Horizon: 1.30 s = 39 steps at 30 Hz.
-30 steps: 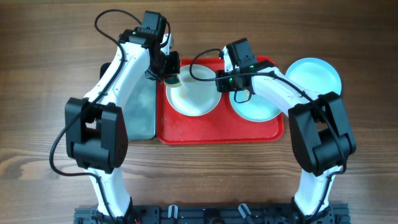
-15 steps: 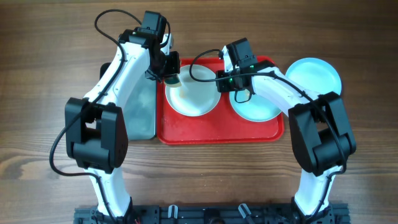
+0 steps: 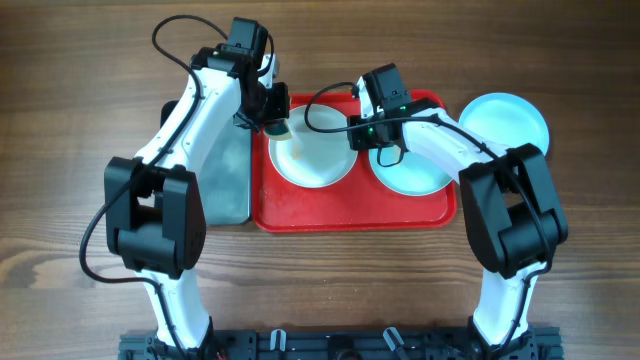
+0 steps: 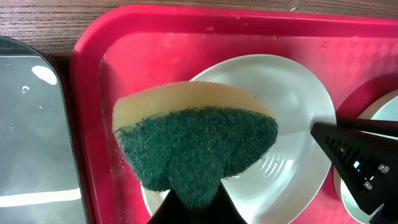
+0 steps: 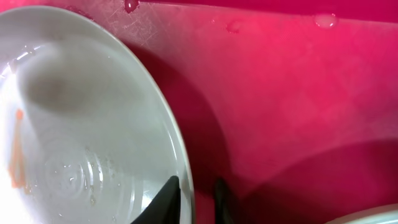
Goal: Clean dirty plates on tray and stack at the side
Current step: 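Carry the sponge with the left gripper onto the white plate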
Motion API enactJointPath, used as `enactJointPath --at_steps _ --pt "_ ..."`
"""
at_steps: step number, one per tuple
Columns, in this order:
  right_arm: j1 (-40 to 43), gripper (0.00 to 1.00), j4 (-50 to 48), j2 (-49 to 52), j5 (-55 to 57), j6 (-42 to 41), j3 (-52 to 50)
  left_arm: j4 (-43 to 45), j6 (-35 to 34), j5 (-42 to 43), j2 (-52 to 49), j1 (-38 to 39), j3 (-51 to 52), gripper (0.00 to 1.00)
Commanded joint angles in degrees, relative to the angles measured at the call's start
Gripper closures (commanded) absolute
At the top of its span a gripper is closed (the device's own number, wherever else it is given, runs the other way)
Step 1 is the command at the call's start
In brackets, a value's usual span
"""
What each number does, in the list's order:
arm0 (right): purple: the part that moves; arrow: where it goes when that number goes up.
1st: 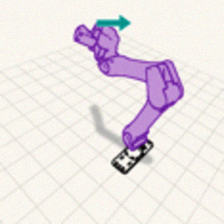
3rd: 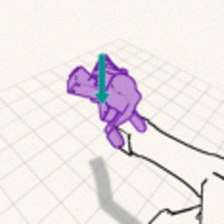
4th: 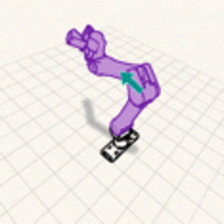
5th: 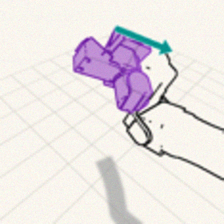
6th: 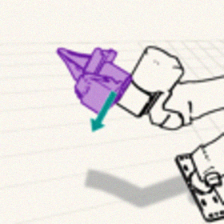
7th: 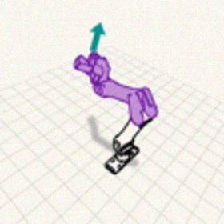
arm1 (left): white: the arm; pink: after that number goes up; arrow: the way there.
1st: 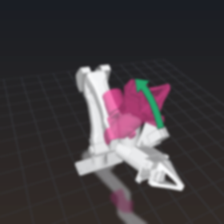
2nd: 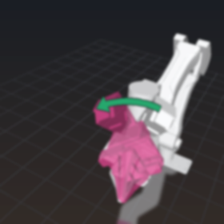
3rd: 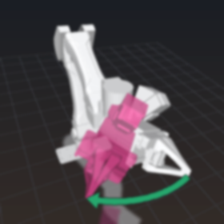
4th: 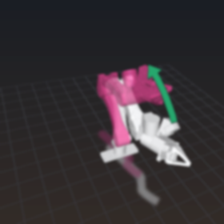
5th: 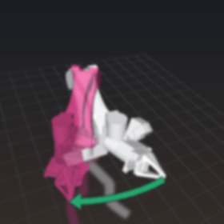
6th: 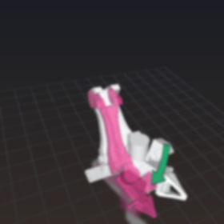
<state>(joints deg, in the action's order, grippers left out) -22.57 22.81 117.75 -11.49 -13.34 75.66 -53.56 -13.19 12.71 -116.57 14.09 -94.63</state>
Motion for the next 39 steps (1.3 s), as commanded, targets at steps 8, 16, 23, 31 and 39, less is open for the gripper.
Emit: enactJointPath --at_steps 8,16,23,31,39 --pt "0.13 0.87 -1.44 -2.23 1.16 2.84 1.03 0.17 -0.7 -0.59 -0.57 -0.04 -0.09 0.95" --pt "0.13 0.82 -1.36 -3.02 1.16 2.84 1.14 0.17 -0.7 -0.59 -0.57 -0.04 -0.09 0.95" --pt "0.13 0.85 0.85 -3.02 1.18 2.84 0.57 0.17 -0.7 -0.59 -0.57 -0.04 -0.07 0.94" --pt "0.13 0.96 1.95 -2.95 1.16 2.82 0.35 0.2 -0.7 -0.61 -0.57 -0.04 -0.09 0.94" --pt "0.13 0.96 1.92 -2.91 1.16 2.69 0.35 2.56 -0.74 -1.88 -0.57 -0.04 2.99 0.96"
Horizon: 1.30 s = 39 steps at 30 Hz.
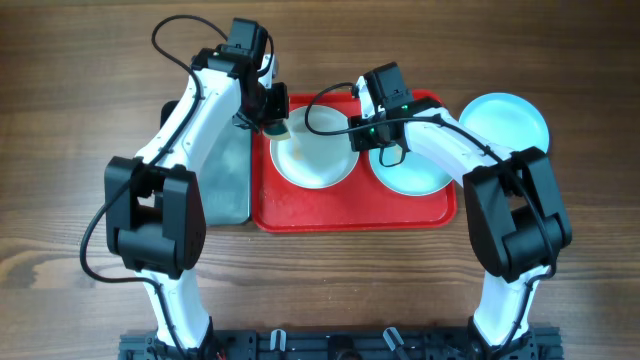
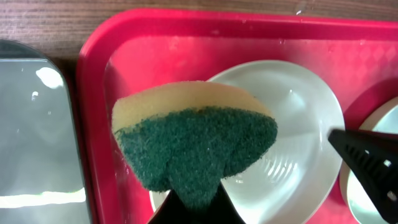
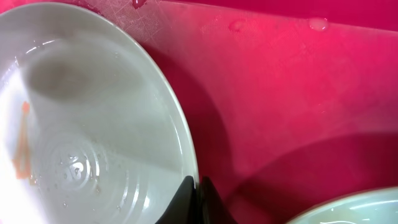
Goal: Clean dirty plates on tray and stack at the side
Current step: 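Carry the sponge with the left gripper onto the white plate, then wipe the white plate with the sponge while the right gripper holds it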
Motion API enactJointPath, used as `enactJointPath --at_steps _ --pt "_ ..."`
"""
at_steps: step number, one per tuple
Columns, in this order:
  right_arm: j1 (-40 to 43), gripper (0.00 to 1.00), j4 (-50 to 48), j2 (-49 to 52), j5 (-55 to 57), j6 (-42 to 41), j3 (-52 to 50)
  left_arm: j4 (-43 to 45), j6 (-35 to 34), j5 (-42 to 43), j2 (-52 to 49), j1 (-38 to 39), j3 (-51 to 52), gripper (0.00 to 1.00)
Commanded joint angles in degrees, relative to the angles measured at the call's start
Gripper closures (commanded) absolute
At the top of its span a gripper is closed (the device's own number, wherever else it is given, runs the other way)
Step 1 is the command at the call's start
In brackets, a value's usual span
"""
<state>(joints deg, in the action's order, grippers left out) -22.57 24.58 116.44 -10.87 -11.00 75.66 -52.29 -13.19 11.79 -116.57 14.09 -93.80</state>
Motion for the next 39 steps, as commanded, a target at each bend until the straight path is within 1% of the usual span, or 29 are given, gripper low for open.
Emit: enactJointPath --at_steps 1,7,12,14,15,16,25,29,31,33,34,36,39 --pt "0.13 0.96 0.15 -1.6 0.55 0.35 0.35 1.77 -0.74 -0.96 -0.57 -0.04 3.1 0.96" --pt "0.13 0.96 0.17 -1.57 0.55 0.31 0.35 6.32 -0.98 -0.92 -0.57 0.11 8.52 0.96" --pt "0.11 0.96 0.17 -1.57 0.55 -0.09 0.35 7.34 -1.46 -1.03 -0.57 2.56 8.63 0.96" --pt "0.13 0.96 0.46 -1.57 0.52 -2.27 0.35 7.54 -2.73 -1.38 -0.57 3.5 8.66 0.96" --pt "0.11 0.96 0.52 -1.57 0.52 -2.73 0.35 7.5 -3.56 -2.82 -0.57 3.82 8.7 0.96" --pt "0.09 0.96 0.52 -1.57 0.5 -2.71 0.35 7.32 -4.55 -4.46 -0.57 3.93 8.74 0.96" --pt "0.0 0.96 0.74 -1.57 0.52 -2.71 0.35 7.65 -5.31 -4.59 -0.57 4.63 10.34 0.96" --pt "0.02 0.96 0.72 -1.57 0.52 -2.73 0.35 12.85 -5.31 -4.63 -0.57 6.49 15.08 0.96" --pt "0.0 0.96 0.85 -1.57 0.5 -2.73 0.35 16.44 -8.94 -5.03 -0.68 7.08 18.25 0.96" --pt "0.0 0.96 0.98 -1.57 0.5 -2.73 0.35 17.79 -9.18 -5.03 -1.05 7.06 19.63 0.96" --pt "0.0 0.96 0.98 -1.57 0.5 -2.73 0.35 17.79 -9.18 -4.63 -1.73 7.08 19.76 0.96" --pt "0.0 0.96 0.98 -1.57 0.5 -2.75 0.35 18.08 -9.14 -0.74 -3.17 7.08 19.76 0.96" --pt "0.0 0.96 0.98 -1.57 0.5 -3.15 0.35 19.19 -9.14 9.35 -4.87 7.08 19.76 0.96"
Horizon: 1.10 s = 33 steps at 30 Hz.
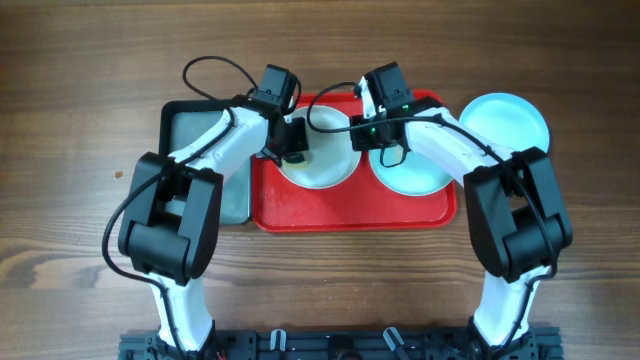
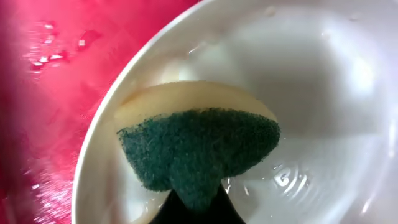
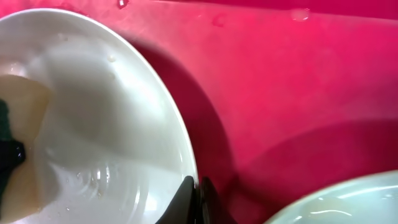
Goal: Clean dirty plates on tray and stack at the side
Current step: 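Wipe the white plate with the sponge while the right gripper holds it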
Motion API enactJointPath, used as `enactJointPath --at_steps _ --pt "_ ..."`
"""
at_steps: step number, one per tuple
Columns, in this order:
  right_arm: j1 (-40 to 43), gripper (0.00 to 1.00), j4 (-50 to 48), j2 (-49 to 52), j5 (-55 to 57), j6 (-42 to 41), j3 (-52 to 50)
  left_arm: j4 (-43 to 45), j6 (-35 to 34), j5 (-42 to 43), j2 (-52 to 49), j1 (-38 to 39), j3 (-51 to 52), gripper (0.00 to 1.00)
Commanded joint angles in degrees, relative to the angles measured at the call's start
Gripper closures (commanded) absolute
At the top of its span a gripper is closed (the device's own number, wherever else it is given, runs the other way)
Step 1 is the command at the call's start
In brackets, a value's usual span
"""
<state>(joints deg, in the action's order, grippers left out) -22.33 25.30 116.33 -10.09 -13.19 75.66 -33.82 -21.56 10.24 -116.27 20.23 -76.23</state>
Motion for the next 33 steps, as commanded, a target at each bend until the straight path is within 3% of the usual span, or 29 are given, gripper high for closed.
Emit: enactJointPath --at_steps 1,5,10,14,19,33 --pt "-0.24 0.96 0.26 -1.46 -0.28 -0.98 0.35 0.7 -0.76 12.61 -5.27 0.94 2.19 0.96" --pt "-0.22 0.96 0.28 -1.46 -0.28 -0.94 0.35 0.66 -0.76 17.44 -5.25 0.92 2.19 0.96" --pt "-0.24 0.96 0.55 -1.46 -0.28 -0.92 0.35 -1.64 1.14 17.35 -4.15 -0.31 -0.85 0.96" --pt "-0.24 0.96 0.74 -1.46 -0.26 -0.92 0.35 -10.03 1.86 12.37 1.31 -3.08 -8.85 0.96" --pt "-0.24 0.96 1.01 -1.46 -1.77 -0.92 0.35 -12.76 4.85 4.96 9.09 -4.66 -12.28 0.95" --pt "-3.21 0.96 1.33 -1.44 -6.32 -6.47 0.35 -15.02 4.85 3.93 8.57 -4.7 -12.07 0.94"
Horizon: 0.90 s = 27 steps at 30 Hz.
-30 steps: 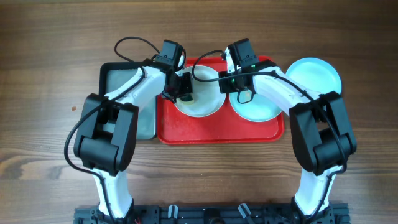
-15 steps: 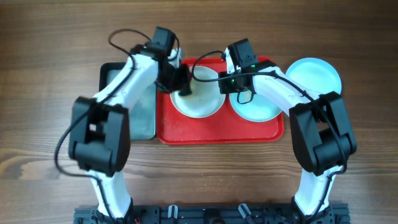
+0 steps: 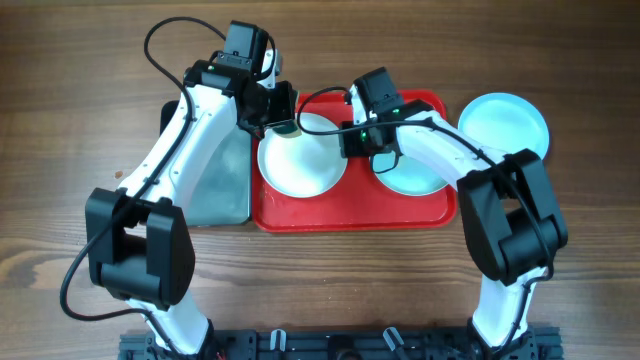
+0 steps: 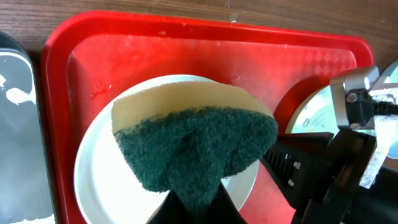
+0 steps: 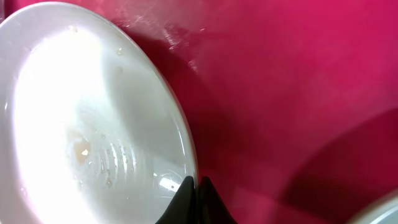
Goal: Clean dirty plates on tray and stack at the side
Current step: 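Wipe the white plate with the sponge while the right gripper holds it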
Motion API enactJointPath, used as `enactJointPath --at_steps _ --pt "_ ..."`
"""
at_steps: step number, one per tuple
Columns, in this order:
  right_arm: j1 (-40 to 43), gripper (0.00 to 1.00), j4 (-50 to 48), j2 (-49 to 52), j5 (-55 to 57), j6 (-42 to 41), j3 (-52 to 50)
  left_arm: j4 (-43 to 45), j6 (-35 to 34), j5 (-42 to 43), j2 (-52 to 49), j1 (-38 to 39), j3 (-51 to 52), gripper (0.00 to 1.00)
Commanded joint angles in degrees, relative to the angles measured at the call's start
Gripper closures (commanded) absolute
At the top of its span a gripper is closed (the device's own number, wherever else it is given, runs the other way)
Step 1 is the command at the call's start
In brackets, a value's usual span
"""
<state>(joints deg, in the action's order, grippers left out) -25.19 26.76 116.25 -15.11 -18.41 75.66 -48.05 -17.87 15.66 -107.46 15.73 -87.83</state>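
Observation:
A white plate [image 3: 303, 160] lies in the left half of the red tray [image 3: 350, 215]. My right gripper [image 3: 350, 142] is shut on its right rim, and the right wrist view shows the fingers [image 5: 194, 186] pinching the plate [image 5: 93, 118], which is wet with a faint pale spot. My left gripper [image 3: 281, 110] is shut on a yellow and green sponge [image 4: 193, 140], held above the plate's [image 4: 102, 180] far left edge. A second plate [image 3: 418, 175] lies in the tray's right half. Another white plate [image 3: 505, 122] sits on the table right of the tray.
A metal basin [image 3: 215, 185] with water in it stands against the tray's left side. The tray's raised red rim [image 4: 155, 28] surrounds both plates. The right arm's black wrist [image 4: 323, 168] sits close to the sponge on its right.
The sponge was pressed down inside the plate; now my left gripper holds it lifted above the plate's far left edge. The plate, still pinched by my right gripper, sits slightly further left.
My right gripper stood open around the plate's rim, an orange streak on the plate, the sponge held above. Then it was shut on the rim. Then the sponge was down in the plate. Now the sponge is raised and the streak is gone.

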Motion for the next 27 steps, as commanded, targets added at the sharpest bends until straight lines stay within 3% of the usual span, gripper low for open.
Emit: enactJointPath --at_steps 1,4,11,27 --pt "-0.35 0.96 -0.13 -1.36 -1.29 -1.22 0.35 -1.27 1.16 -3.21 -0.24 -0.2 -0.24 0.94" --pt "-0.35 0.96 -0.15 -1.38 -1.29 -1.22 0.35 -1.01 1.18 -7.28 -0.31 -0.2 1.77 0.95" --pt "-0.35 0.96 -0.13 -1.36 -1.29 -1.22 0.35 1.55 1.18 -7.41 -3.23 -0.2 6.51 0.96" --pt "-0.35 0.96 -0.2 -1.36 -1.27 -1.18 0.35 4.61 1.18 -7.39 -13.16 0.31 7.06 0.96"
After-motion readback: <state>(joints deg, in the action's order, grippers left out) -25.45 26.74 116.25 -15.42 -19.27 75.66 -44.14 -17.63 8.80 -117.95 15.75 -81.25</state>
